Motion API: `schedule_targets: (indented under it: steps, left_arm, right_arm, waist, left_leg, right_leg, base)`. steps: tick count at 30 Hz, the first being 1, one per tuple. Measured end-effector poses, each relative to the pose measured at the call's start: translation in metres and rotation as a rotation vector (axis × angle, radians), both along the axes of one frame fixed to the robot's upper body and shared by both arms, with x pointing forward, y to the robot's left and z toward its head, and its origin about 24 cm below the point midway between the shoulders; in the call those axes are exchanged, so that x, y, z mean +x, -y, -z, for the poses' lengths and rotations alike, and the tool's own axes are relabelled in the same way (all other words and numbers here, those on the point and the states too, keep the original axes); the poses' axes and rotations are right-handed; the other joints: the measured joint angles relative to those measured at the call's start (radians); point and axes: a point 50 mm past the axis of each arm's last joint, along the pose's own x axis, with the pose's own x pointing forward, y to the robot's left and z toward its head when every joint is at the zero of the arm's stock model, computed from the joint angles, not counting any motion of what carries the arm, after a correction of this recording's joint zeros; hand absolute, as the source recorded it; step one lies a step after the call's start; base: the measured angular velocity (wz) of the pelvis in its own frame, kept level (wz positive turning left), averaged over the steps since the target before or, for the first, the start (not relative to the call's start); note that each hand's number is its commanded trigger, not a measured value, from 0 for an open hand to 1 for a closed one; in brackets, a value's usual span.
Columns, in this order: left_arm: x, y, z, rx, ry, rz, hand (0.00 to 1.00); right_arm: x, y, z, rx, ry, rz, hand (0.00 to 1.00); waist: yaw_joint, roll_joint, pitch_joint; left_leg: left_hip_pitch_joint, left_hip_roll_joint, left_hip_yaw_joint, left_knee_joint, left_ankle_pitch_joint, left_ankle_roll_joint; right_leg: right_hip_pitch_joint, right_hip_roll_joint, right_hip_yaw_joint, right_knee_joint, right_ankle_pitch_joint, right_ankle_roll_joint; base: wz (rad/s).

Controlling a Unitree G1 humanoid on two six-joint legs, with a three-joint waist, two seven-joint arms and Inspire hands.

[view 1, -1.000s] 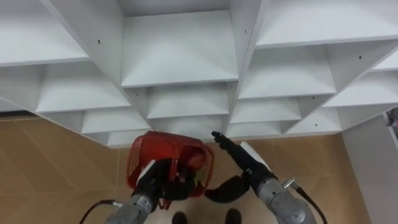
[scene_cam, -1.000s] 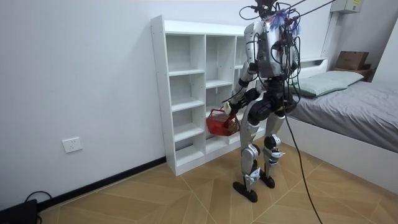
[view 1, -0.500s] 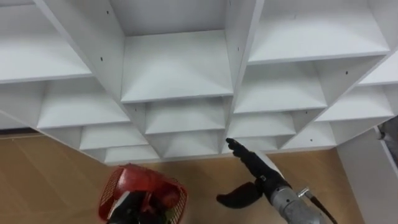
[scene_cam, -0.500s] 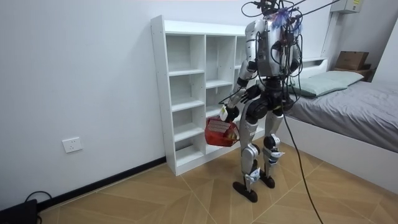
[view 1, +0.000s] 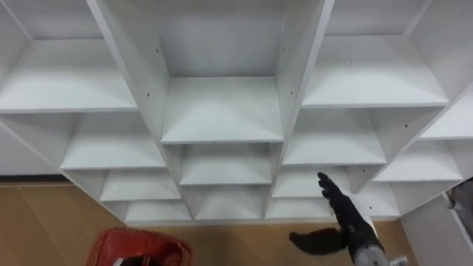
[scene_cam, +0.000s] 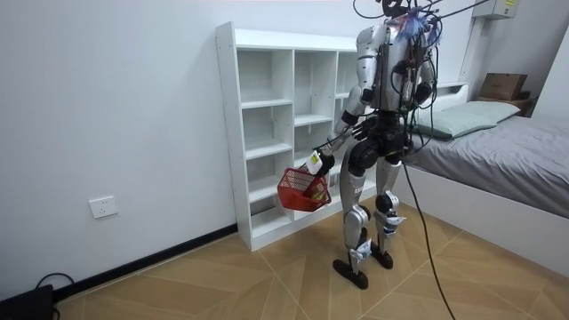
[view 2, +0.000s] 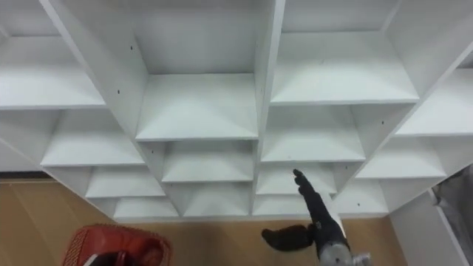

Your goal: Collect fruits from the closet

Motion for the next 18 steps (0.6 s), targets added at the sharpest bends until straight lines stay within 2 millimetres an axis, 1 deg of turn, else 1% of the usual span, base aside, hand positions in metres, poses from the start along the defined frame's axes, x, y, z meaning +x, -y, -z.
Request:
schedule_targets:
  steps: [3,6,13,15,18]
  left_arm:
    - [-0.014,-0.007,0.004,0.011,-0.045,-0.047,1.0]
    - [-0.018,-0.007,0.005,0.008,-0.056,-0.06,1.0]
    - [-0.019,-0.008,0.005,0.016,-0.054,-0.087,1.0]
    - [-0.021,-0.008,0.006,0.025,-0.061,-0.095,1.0]
    - [-0.027,-0.008,0.008,0.026,-0.086,-0.101,1.0]
  right_arm:
    - [-0.023,0.013,0.018,-0.03,-0.115,0.061,0.0]
    - [-0.036,0.02,0.027,-0.044,-0.179,0.102,0.0]
    - [-0.056,0.024,0.037,-0.051,-0.257,0.157,0.0]
    - [-0.062,0.023,0.042,-0.044,-0.285,0.182,0.0]
    - [-0.074,0.026,0.048,-0.052,-0.344,0.22,0.0]
  waist:
    - [0.0,0.006,-0.001]
    - [0.002,0.006,-0.0004]
    - [-0.008,0.005,-0.0007]
    - [-0.015,0.002,-0.0008]
    - [-0.018,0.001,-0.0019]
  left_leg:
    - [0.029,-0.001,0.003,-0.014,-0.001,-0.001]
    - [0.031,0.0,0.004,-0.016,-0.002,-0.002]
    - [0.042,-0.001,0.004,-0.016,-0.005,-0.003]
    - [0.049,-0.001,0.004,-0.016,-0.005,-0.003]
    - [0.063,0.0,0.008,-0.016,-0.011,-0.003]
  right_leg:
    - [0.025,0.002,0.002,-0.009,-0.001,0.001]
    - [0.024,0.003,0.007,-0.01,-0.001,0.001]
    - [0.041,0.003,0.005,-0.011,-0.005,0.003]
    - [0.047,0.003,0.004,-0.011,-0.006,0.003]
    - [0.052,0.005,0.013,-0.009,-0.01,0.004]
  base:
    - [-0.03]
    - [-0.02]
    - [0.0]
    - [0.02]
    - [-0.07]
